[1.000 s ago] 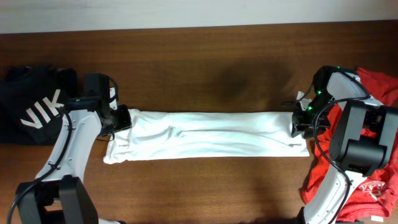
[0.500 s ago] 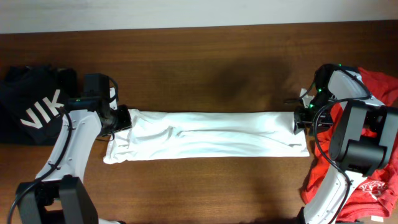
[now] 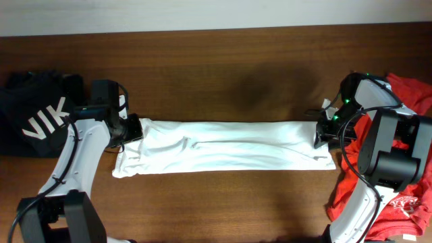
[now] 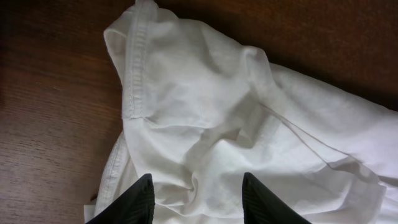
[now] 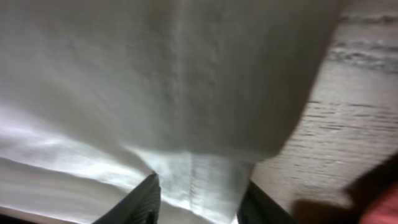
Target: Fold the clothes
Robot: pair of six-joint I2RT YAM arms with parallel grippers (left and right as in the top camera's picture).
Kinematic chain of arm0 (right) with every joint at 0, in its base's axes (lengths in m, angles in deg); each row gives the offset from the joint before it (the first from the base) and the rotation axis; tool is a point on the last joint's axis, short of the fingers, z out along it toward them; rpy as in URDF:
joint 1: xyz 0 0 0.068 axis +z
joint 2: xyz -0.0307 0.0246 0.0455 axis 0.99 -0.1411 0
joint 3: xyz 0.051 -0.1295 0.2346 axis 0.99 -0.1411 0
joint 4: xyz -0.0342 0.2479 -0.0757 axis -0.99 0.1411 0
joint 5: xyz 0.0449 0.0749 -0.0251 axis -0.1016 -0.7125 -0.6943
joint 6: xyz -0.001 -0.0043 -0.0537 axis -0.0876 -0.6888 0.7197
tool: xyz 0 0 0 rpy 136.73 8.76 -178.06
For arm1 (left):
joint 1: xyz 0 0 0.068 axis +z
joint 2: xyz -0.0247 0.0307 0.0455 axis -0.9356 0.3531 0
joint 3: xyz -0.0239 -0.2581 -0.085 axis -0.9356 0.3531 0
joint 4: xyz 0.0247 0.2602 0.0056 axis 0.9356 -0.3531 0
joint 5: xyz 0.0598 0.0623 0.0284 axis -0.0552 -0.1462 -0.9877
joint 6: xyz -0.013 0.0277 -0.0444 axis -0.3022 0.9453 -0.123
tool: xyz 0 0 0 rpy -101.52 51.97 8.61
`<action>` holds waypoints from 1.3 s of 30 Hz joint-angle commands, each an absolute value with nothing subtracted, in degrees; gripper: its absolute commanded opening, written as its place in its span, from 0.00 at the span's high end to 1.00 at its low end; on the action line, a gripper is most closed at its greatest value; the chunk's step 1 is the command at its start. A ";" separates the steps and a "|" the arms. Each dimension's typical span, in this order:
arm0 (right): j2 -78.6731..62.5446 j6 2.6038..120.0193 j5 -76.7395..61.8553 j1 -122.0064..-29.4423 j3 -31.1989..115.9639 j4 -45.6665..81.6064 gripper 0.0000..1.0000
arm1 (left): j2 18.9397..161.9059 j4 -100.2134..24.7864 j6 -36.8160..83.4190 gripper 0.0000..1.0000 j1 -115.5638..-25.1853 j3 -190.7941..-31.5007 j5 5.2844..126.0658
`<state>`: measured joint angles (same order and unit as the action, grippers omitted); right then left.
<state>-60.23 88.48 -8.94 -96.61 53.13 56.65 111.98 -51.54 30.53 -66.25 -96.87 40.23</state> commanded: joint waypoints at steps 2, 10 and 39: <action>-60.88 88.44 -11.89 -94.86 51.90 56.01 0.72 | 111.66 -51.58 30.63 0.55 -66.17 -97.31 40.91; -60.84 87.47 -9.75 -94.34 52.51 56.51 0.96 | 111.66 -51.58 30.63 0.55 -66.17 -97.31 40.87; -57.78 71.15 -10.84 -61.79 69.41 62.66 0.96 | 111.66 -51.63 30.66 0.54 -66.17 -97.09 40.87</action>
<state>-59.48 74.45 -9.64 -65.55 68.58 63.86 111.98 -51.54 30.53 -66.25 -96.87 40.23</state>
